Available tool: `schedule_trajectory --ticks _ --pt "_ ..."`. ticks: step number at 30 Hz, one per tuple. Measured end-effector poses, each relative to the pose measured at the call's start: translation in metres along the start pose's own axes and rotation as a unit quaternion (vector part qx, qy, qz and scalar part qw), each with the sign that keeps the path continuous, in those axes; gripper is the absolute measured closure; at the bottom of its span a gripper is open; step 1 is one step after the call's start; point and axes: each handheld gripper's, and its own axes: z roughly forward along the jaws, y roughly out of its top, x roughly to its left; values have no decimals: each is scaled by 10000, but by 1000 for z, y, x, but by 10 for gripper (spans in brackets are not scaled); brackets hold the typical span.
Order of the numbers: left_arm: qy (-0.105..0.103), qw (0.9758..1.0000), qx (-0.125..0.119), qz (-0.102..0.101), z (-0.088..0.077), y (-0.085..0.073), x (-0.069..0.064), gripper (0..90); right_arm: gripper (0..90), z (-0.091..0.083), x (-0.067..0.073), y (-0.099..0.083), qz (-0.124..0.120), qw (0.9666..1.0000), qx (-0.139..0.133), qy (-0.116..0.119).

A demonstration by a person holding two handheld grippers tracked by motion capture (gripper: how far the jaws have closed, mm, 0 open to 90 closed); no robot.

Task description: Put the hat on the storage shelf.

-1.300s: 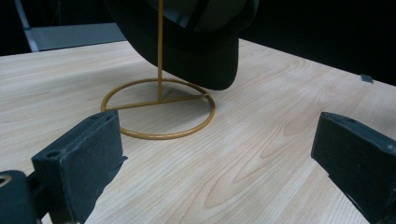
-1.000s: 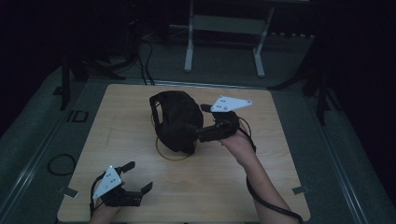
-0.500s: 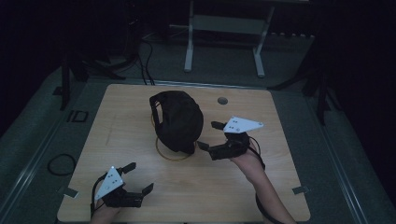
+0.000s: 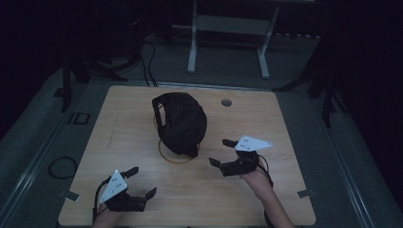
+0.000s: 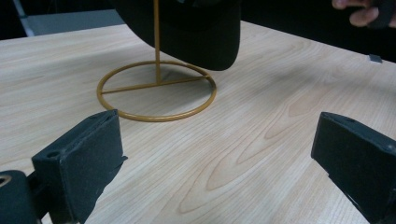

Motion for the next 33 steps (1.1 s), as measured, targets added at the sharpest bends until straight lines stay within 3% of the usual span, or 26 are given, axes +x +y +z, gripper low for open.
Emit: schedule_trajectory --ticks 14,22,27,33 --pt "-91 9999 141 -9 3 -3 -1 27 125 -2 -4 -49 111 9991 383 129" --pt "-116 9998 143 -13 3 -3 -1 27 130 -10 -5 -67 56 9983 543 190" --pt "-107 9998 146 -9 3 -3 -1 27 131 -16 -3 -77 -115 9973 696 187" --pt "-111 9998 142 -19 3 -3 -1 27 132 -25 -5 -85 -91 9972 726 160"
